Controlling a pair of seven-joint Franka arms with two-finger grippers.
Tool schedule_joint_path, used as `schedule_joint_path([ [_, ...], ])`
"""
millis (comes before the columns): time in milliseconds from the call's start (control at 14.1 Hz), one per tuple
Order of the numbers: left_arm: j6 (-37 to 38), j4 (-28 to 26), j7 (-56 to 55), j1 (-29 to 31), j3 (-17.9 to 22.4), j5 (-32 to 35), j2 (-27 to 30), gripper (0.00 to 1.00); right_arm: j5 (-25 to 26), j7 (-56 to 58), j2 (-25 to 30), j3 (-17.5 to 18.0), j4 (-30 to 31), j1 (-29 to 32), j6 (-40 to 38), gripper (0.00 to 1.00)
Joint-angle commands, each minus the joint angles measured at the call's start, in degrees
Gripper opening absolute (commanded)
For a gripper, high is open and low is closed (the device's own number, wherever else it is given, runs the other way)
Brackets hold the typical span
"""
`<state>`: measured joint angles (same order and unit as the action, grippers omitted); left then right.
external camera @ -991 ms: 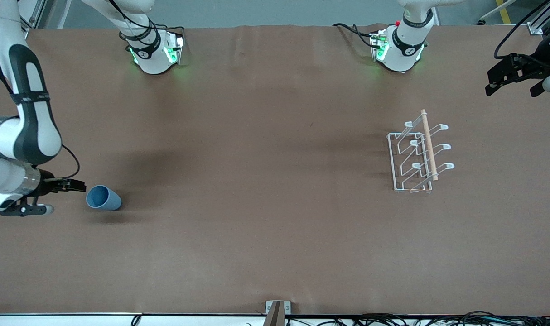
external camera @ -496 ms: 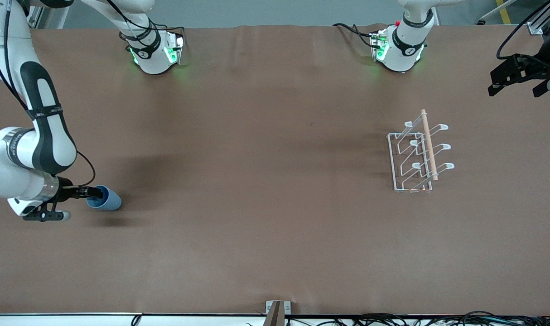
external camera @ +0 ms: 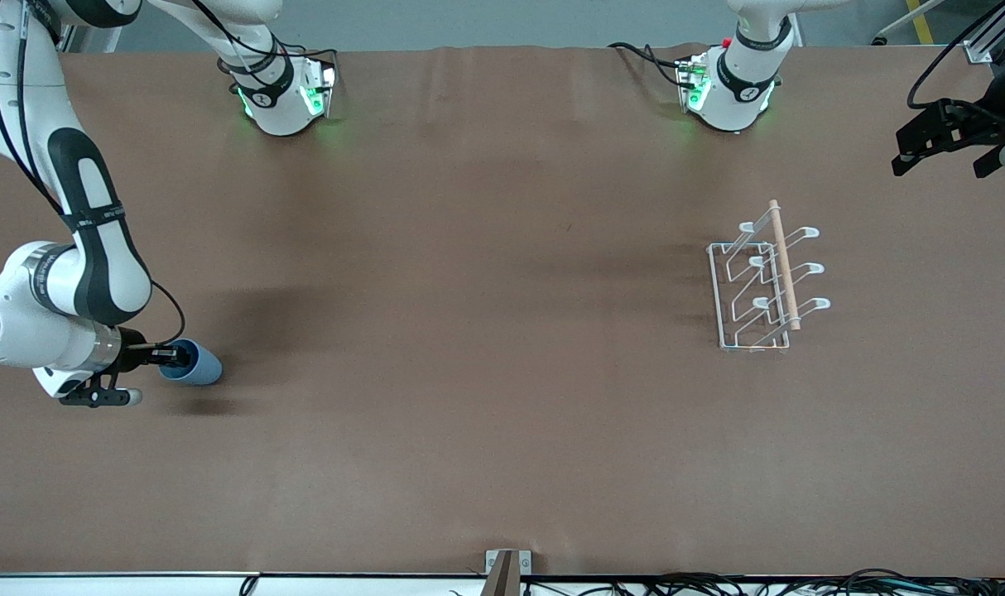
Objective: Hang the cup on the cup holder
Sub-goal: 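Lower the right gripper to the blue cup and close on it, then lift the blue cup with the right gripper while the left gripper approaches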
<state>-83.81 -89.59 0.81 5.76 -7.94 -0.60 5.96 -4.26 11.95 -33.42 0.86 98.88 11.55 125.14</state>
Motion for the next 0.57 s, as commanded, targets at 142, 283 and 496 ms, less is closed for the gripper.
schedule_joint_path([
  [142, 1.0, 1.3, 1.0, 0.1, 0.0, -0.3, -0.5, 1.0, -0.9, 0.1, 3.5, -0.1, 0.7, -0.9, -3.7, 0.05],
  [283, 1.0, 1.3, 1.0, 0.1, 0.0, -0.3, -0.5, 1.0, -0.9, 0.0, 6.4, 0.0, 0.6, -2.8, -7.3, 0.05],
  [496, 1.0, 1.4, 1.0, 0.2, 0.0, -0.3, -0.5, 1.0, -2.2, -1.0, 10.5, 0.3, 0.6, -7.2, -11.7, 0.04],
])
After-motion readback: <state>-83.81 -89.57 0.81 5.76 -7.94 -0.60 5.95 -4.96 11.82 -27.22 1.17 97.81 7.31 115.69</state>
